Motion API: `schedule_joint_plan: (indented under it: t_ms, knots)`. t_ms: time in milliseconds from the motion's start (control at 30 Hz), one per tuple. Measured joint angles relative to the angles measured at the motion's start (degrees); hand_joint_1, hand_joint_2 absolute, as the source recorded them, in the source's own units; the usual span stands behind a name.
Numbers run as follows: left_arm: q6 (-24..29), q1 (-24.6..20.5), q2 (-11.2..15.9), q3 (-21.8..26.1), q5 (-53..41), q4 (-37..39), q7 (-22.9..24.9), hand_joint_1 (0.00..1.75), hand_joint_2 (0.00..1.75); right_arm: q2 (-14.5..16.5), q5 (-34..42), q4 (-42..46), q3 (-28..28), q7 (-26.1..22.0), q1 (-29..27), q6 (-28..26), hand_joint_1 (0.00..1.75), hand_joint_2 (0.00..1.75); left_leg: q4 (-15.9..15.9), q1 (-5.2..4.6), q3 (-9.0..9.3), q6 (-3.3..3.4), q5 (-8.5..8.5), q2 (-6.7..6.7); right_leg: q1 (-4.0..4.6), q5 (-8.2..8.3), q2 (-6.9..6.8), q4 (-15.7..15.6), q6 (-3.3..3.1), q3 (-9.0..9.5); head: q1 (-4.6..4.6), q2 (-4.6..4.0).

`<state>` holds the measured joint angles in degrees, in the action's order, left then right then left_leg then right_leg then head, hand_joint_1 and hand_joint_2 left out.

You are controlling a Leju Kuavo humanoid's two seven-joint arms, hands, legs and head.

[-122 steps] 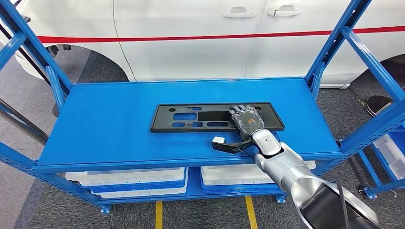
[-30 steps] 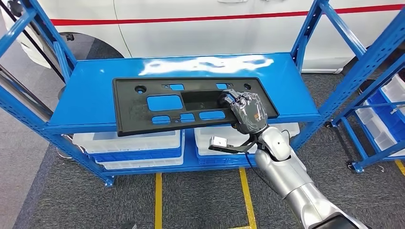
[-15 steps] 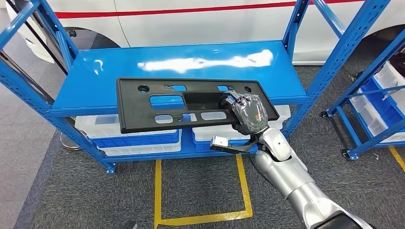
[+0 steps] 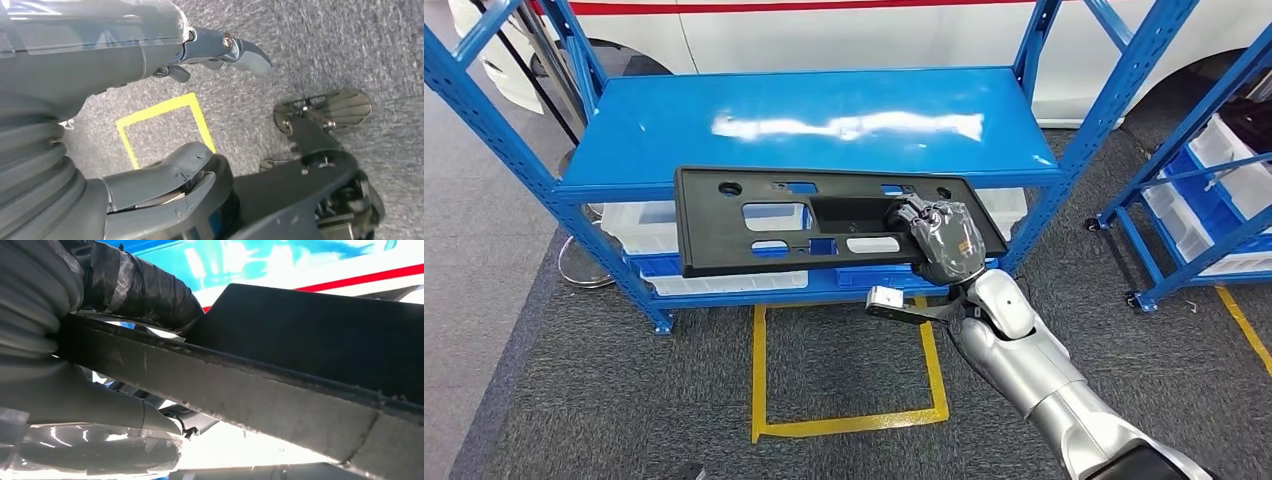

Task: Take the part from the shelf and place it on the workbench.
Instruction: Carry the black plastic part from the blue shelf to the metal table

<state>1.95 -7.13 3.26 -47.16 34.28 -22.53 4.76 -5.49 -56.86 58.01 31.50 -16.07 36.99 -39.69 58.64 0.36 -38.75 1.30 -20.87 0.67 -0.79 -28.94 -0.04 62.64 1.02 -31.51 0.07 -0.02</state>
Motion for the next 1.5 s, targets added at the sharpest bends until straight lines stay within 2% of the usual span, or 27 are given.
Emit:
schedule_joint_plan:
  t_ms: [67,133,200,267,300,333,367,433,500,567,633,667,767,800,833,867,933,967,1033,1067,1133,1200,1267,1333,1400,1433,1500]
  knots:
    - [0.0,0.1,0.0,0.3,-0.4,0.0,0.0,0.00,1.75,-0.1,0.5,0.0,0.3,0.1,0.3,0.0,1.75,1.75,-0.1,-0.13,-0.35,-0.66,1.12,0.00,0.35,-1.08,0.01,-3.2,-0.76,1.55,0.01,0.01]
    - [0.0,0.3,0.1,0.4,-0.7,0.0,0.0,0.00,1.75,-0.3,0.9,-0.2,0.6,0.3,0.5,0.0,1.75,1.75,-0.2,-0.03,-0.86,-1.35,1.45,-0.09,0.22,0.22,-0.19,-3.4,-1.66,0.59,0.02,0.00]
    - [0.0,0.5,0.1,0.5,-0.7,0.0,0.0,0.00,1.75,-0.3,0.9,-0.4,1.0,0.4,0.7,0.1,1.75,1.75,2.9,0.19,-2.38,-1.99,-2.46,-0.23,-0.07,1.90,-0.40,-3.6,-2.56,-0.98,-0.03,0.00]
    - [-0.1,0.6,0.1,0.6,-0.8,0.0,0.0,0.00,1.75,-0.3,0.9,-0.5,1.1,0.4,0.8,0.1,1.75,1.75,10.3,0.37,-4.32,-2.53,-8.72,-0.28,-0.03,3.50,-0.43,-3.6,-2.97,-2.98,-0.08,0.01]
    - [-0.1,0.6,0.1,0.6,-0.8,0.0,0.0,0.00,1.75,-0.3,0.9,-0.5,1.2,0.4,0.8,0.1,1.75,1.75,14.0,0.40,-4.80,-2.73,-10.30,-0.28,0.02,4.30,-0.44,-3.6,-2.97,-4.03,-0.08,0.01]
    - [-0.1,0.6,0.1,0.7,-0.8,0.0,0.0,0.00,1.75,-0.3,0.9,-0.6,1.3,0.4,0.8,0.1,1.75,1.75,16.5,0.41,-4.64,-2.84,-10.42,-0.28,0.04,5.10,-0.44,-3.5,-2.91,-5.07,-0.07,0.00]
    - [-0.1,0.6,0.1,0.7,-0.8,0.0,0.0,0.00,1.75,-0.4,0.9,-0.6,1.3,0.4,0.8,0.1,1.75,1.75,17.2,0.41,-3.57,-2.86,-9.29,-0.28,0.04,5.85,-0.44,-3.5,-2.81,-6.06,-0.08,-0.01]
    - [-0.1,0.5,0.1,0.8,-0.9,0.0,0.0,0.00,1.75,-0.4,1.0,-0.7,1.4,0.4,0.8,0.1,1.75,1.75,12.4,0.40,1.68,-2.54,-6.81,-0.33,0.03,7.28,-0.42,-3.3,-2.47,-7.74,-0.09,0.00]
    - [-0.1,0.3,0.1,1.0,-1.1,0.0,0.0,0.00,1.75,-0.5,1.2,-0.6,1.4,0.4,0.9,0.0,1.75,1.75,3.7,0.15,8.33,-1.88,-7.86,-0.45,0.12,8.54,-0.44,-3.2,-1.90,-8.75,-0.08,0.01]
    - [-0.1,0.3,0.2,1.2,-1.4,0.0,0.0,0.00,1.75,-0.7,1.4,-0.6,1.6,0.5,1.2,0.0,1.75,1.75,-0.9,-0.28,10.90,-1.14,-9.19,-0.52,0.08,9.85,-0.57,-3.5,-1.16,-9.04,-0.07,0.01]
    - [-0.2,0.4,0.1,1.5,-1.5,0.0,0.0,0.00,1.75,-0.9,1.5,-0.7,1.8,0.7,1.3,0.0,1.75,1.75,-1.4,-0.13,10.09,-0.22,-7.96,-0.33,0.00,10.47,-0.54,-3.9,-0.45,-9.39,-0.06,0.01]
    - [-0.2,0.5,0.1,1.6,-1.6,0.0,0.1,0.00,1.75,-1.1,1.6,-0.7,1.8,0.8,1.4,0.1,1.75,1.75,-1.6,0.01,9.52,0.36,-7.11,-0.19,-0.02,9.25,-0.43,-3.3,-0.15,-9.85,-0.05,0.01]
    - [-0.2,0.6,0.2,1.8,-1.9,-0.1,0.1,0.00,1.75,-1.6,1.8,-0.9,2.0,1.0,1.4,0.2,1.75,1.75,-1.8,0.05,6.92,1.39,-4.63,0.04,-0.14,0.46,-0.22,5.4,0.44,-12.14,-0.03,0.01]
    - [-0.2,0.6,0.2,1.8,-1.9,-0.1,0.1,0.00,1.75,-1.7,1.9,-0.9,2.1,1.1,1.4,0.2,1.75,1.75,-1.7,-0.02,5.93,1.42,-3.89,0.04,-0.16,-1.41,-0.22,9.1,0.58,-12.65,-0.04,0.00]
    - [-0.2,0.7,0.2,1.8,-2.0,-0.1,0.1,0.00,1.75,-1.8,2.0,-1.0,2.1,1.2,1.4,0.2,1.75,1.75,-1.6,-0.08,4.92,1.40,-3.17,0.04,-0.15,-1.67,-0.21,11.7,0.67,-12.60,-0.04,0.00]
    - [-0.2,0.7,0.2,1.8,-2.0,-0.1,0.1,0.00,1.75,-1.9,2.1,-1.1,2.2,1.2,1.4,0.2,1.75,1.75,-1.5,-0.12,3.88,1.32,-2.49,0.03,-0.14,-0.70,-0.21,12.7,0.70,-11.86,-0.04,0.00]
    - [-0.3,0.9,0.2,1.8,-2.2,-0.1,0.1,0.00,1.75,-2.0,2.4,-1.3,2.3,1.2,1.5,0.3,1.75,1.75,-0.9,-0.15,1.86,1.02,-1.30,0.02,-0.12,2.23,-0.21,9.6,0.46,-7.69,-0.04,0.00]
    - [-0.3,0.9,0.2,1.8,-2.4,-0.1,0.1,0.00,1.75,-2.0,2.5,-1.3,2.4,1.2,1.6,0.3,1.75,1.75,-0.6,-0.23,0.95,0.80,-0.80,0.01,0.00,2.27,-0.21,6.0,0.22,-4.76,-0.04,0.01]
    - [-0.3,0.9,0.2,1.9,-2.5,-0.2,0.1,0.00,1.75,-2.0,2.6,-1.3,2.5,1.2,2.0,0.4,1.75,1.75,-0.3,-0.35,-0.20,0.23,0.29,0.05,0.33,0.42,-0.21,-0.9,-0.46,-0.18,-0.05,0.00]
    - [-0.3,0.9,0.2,2.0,-2.5,-0.2,0.1,0.00,1.75,-2.0,2.6,-1.3,2.6,1.2,2.1,0.4,1.75,1.75,-0.4,-0.38,-0.49,-0.08,0.91,0.06,0.55,-0.43,-0.21,-2.8,-0.82,0.66,-0.05,0.00]
    - [-0.3,1.2,0.3,2.0,-2.5,-0.2,0.1,0.00,1.75,-2.0,2.8,-1.3,2.7,1.1,2.1,0.4,1.75,1.75,-0.7,-0.38,-0.83,-0.75,1.75,0.01,0.47,0.26,-0.32,-3.6,-1.60,0.32,-0.04,0.00]
    - [-0.5,1.5,0.4,2.1,-2.5,-0.2,0.1,0.00,1.75,-2.1,2.9,-1.5,2.7,1.0,2.0,0.5,1.75,1.75,1.3,-0.30,-1.93,-1.48,-0.79,-0.17,0.16,1.60,-0.56,-3.9,-2.45,-0.64,-0.06,0.01]
    - [-1.6,1.2,0.8,2.4,-2.0,-0.2,1.3,0.00,1.75,-2.0,3.5,-1.5,2.9,0.2,2.1,1.4,1.75,1.75,7.6,-0.04,-3.94,-2.08,-6.45,-0.27,0.10,2.88,-0.70,-3.9,-2.98,-2.04,-0.07,0.01]
    - [-4.2,-0.3,1.8,3.3,-1.1,0.0,3.2,0.00,1.75,-1.7,4.3,-1.5,3.4,-0.7,2.4,2.7,1.75,1.75,14.6,0.14,-5.24,-2.41,-9.69,-0.27,0.15,4.17,-0.71,-3.7,-3.08,-3.79,-0.06,0.00]
    - [-6.5,-2.5,3.1,4.3,-0.8,0.5,4.2,0.00,1.75,-1.2,4.6,-1.5,4.1,-0.9,2.6,3.4,1.75,1.75,14.9,0.22,-3.17,-2.46,-8.35,-0.27,0.16,5.39,-0.74,-3.5,-2.94,-5.58,-0.07,0.00]
    - [-7.1,-3.5,3.5,4.7,-1.0,0.9,4.2,0.00,1.75,-1.0,4.6,-1.5,4.3,-0.8,2.7,3.5,1.75,1.75,12.0,0.22,-0.48,-2.33,-7.05,-0.30,0.15,5.95,-0.76,-3.4,-2.80,-6.32,-0.07,0.01]
    - [-7.4,-4.7,4.2,5.4,-1.5,1.4,3.9,0.00,1.75,-0.9,4.7,-1.5,4.7,-0.7,3.0,3.5,1.75,1.75,3.9,0.08,5.51,-1.88,-6.41,-0.52,0.20,6.95,-0.77,-3.2,-2.34,-7.39,-0.05,0.02]
